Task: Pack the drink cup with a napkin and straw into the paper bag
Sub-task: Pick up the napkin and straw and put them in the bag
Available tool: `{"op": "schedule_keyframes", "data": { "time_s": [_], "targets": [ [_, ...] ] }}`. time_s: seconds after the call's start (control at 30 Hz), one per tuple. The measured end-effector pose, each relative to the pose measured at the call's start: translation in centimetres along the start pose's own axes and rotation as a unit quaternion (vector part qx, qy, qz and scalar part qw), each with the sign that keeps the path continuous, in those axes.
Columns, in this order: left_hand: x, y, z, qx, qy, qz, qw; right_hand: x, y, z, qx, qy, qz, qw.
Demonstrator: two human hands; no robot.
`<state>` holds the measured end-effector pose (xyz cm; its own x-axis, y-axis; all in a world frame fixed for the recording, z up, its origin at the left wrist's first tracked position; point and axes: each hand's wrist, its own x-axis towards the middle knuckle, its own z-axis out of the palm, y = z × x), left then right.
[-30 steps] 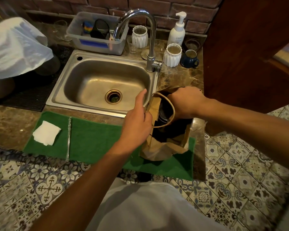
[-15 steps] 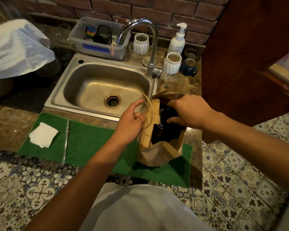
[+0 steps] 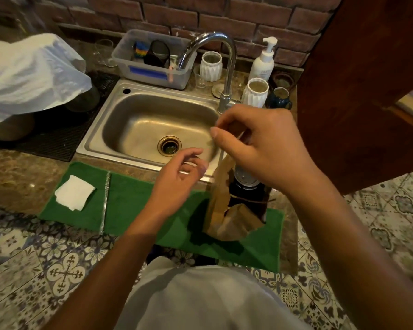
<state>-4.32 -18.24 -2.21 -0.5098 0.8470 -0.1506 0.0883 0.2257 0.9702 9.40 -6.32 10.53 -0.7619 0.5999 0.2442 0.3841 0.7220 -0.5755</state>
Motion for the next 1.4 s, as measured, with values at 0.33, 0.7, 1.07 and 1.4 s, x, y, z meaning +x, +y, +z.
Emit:
{"op": "schedule_keyframes", "data": {
  "time_s": [0.33,0.7,1.07,1.4],
  "targets": [
    [0.1,-7.7,-12.3,0.054,0.165,-0.039,0.984,4.2,-5.0,8.8,-0.073,-0.167,-0.009,0.983],
    [-1.2,-17.2,-26.1,0.205,0.197,-0.081,0.955,9.8,-8.4,22.7,-0.079,-0.269,0.059,0.958],
    [-0.2,-22.2,-32.6,0.244,0.170,-0.131,0.946,10.1,-7.8,36.1,-0.070,-0.359,0.236,0.900],
    [1.3,-23.0,-32.7,0.225,0.045,-0.193,0.954,7.7,-8.4,41.6,-0.107,-0.414,0.292,0.855]
  ]
}}
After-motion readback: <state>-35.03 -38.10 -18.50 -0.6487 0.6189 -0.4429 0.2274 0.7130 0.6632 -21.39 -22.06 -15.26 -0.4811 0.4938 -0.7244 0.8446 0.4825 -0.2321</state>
